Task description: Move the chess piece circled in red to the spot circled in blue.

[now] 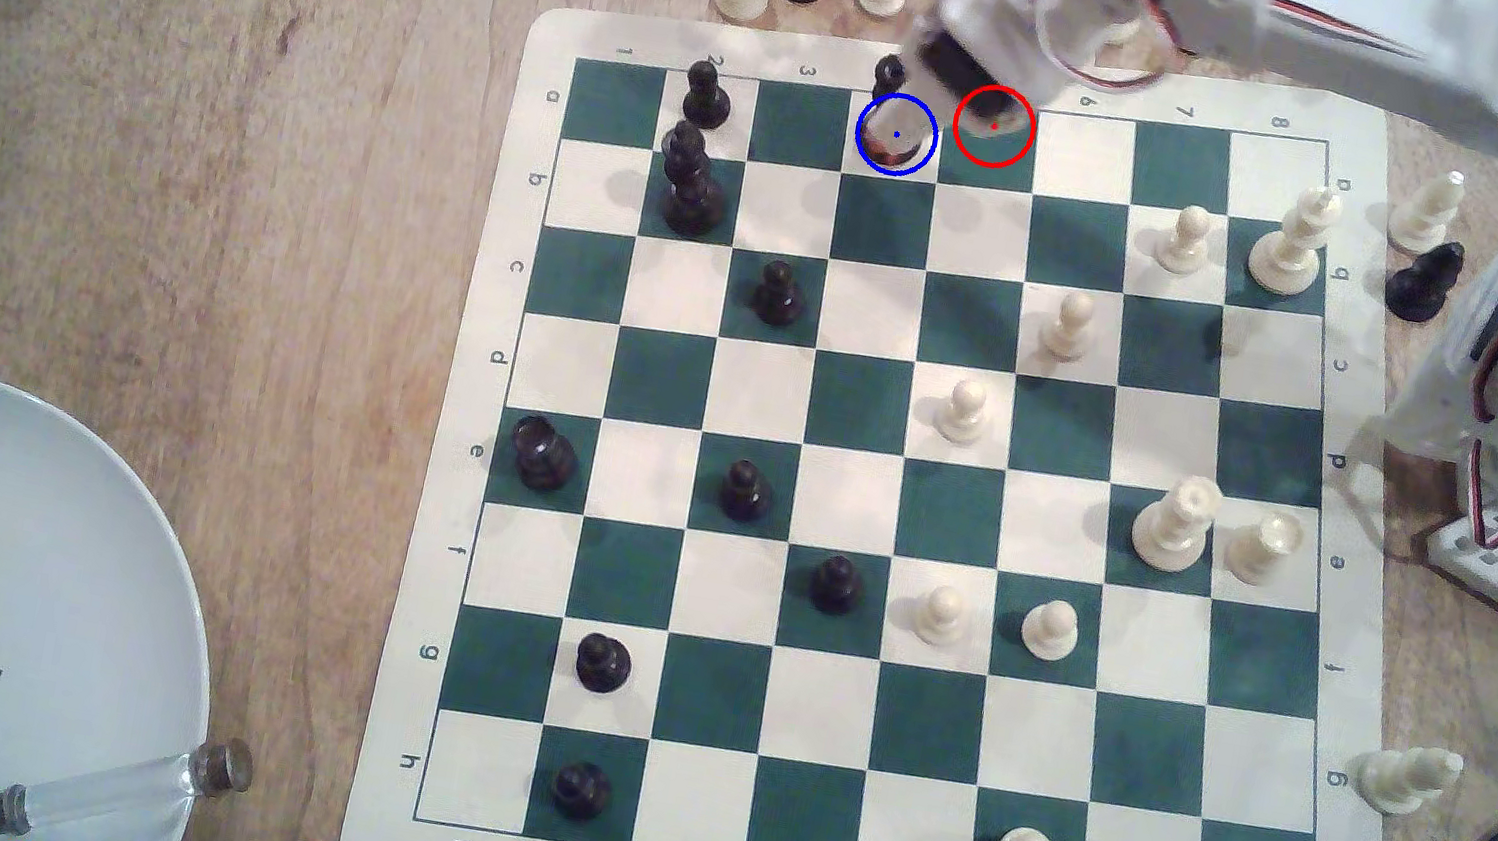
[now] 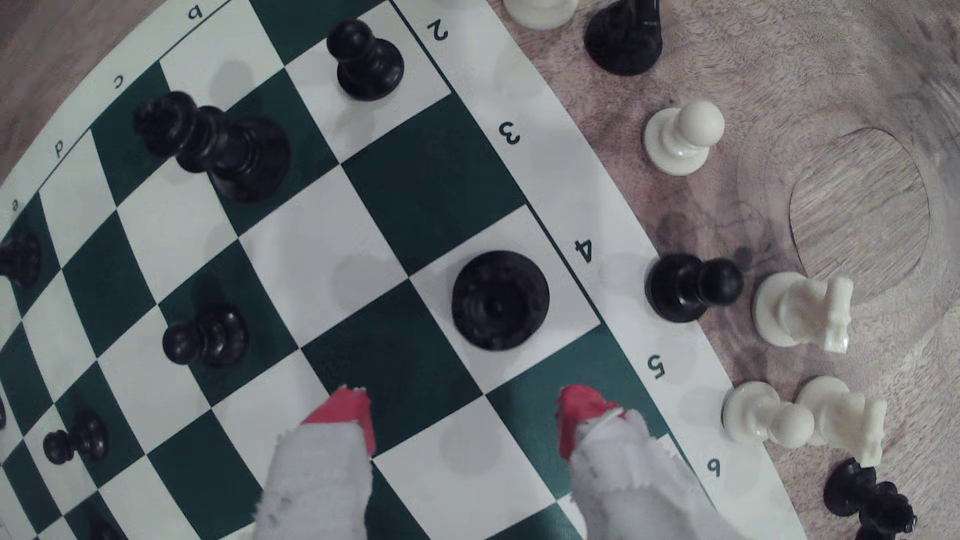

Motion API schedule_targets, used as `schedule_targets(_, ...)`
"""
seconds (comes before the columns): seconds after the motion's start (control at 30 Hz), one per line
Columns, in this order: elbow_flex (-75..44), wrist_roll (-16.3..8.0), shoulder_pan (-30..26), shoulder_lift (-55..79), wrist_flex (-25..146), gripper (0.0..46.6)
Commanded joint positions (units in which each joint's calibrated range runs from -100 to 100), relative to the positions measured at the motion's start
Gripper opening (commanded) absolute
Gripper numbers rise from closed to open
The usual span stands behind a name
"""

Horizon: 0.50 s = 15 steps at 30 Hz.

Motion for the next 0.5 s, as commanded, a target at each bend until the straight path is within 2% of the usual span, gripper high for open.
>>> schedule_targets(0.0, 4.8, -0.3, -0.9, -11.9, 0.3, 19.6)
schedule_targets(0.13, 12.2, -0.2, -2.0, -19.3, 0.3, 19.5)
schedule_targets(0.27, 21.8, -0.1, -6.4, -26.3, -4.3, 19.4)
schedule_targets(0.47, 26.3, -0.3, -7.3, -32.0, -6.7, 19.4)
